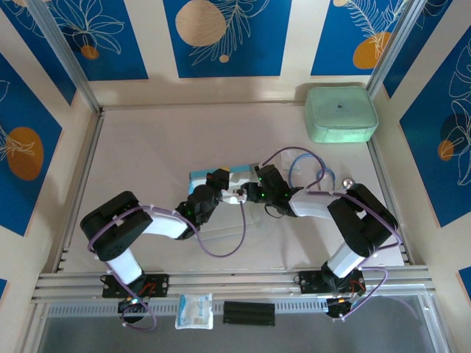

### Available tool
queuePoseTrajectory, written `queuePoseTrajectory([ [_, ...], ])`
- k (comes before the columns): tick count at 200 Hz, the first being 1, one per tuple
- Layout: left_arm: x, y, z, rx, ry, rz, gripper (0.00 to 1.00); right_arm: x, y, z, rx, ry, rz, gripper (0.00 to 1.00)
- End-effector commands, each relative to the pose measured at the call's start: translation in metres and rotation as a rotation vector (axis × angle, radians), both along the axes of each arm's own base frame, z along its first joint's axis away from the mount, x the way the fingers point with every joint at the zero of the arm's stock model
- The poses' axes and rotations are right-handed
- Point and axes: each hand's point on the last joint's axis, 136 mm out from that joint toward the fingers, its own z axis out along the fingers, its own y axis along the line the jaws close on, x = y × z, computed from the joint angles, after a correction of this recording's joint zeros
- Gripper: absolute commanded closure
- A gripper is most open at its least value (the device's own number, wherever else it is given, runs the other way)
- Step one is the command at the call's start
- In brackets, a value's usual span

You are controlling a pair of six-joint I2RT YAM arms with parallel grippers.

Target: Fold the paper box

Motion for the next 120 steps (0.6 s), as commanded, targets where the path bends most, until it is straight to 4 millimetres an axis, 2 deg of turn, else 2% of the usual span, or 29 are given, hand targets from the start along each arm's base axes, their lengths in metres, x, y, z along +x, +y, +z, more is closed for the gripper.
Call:
queuePoseTrajectory([
  [1,-0.001,-0.011,0.008,-0.030,-0.011,-0.031,1.00,0.017,0.009,0.015,0.054,-0.068,0.032,0.45],
  [67,0.000,-0.012,0.008,-0.030,-0.010,-0.033,1.00,0.011,0.034,0.015,0.199,-0.037,0.133,0.56],
  [120,0.000,-0.012,0.003,-0.030,-0.008,-0.026,1.00,0.003,0.048,0.005,0.260,-0.024,0.207,0.57],
])
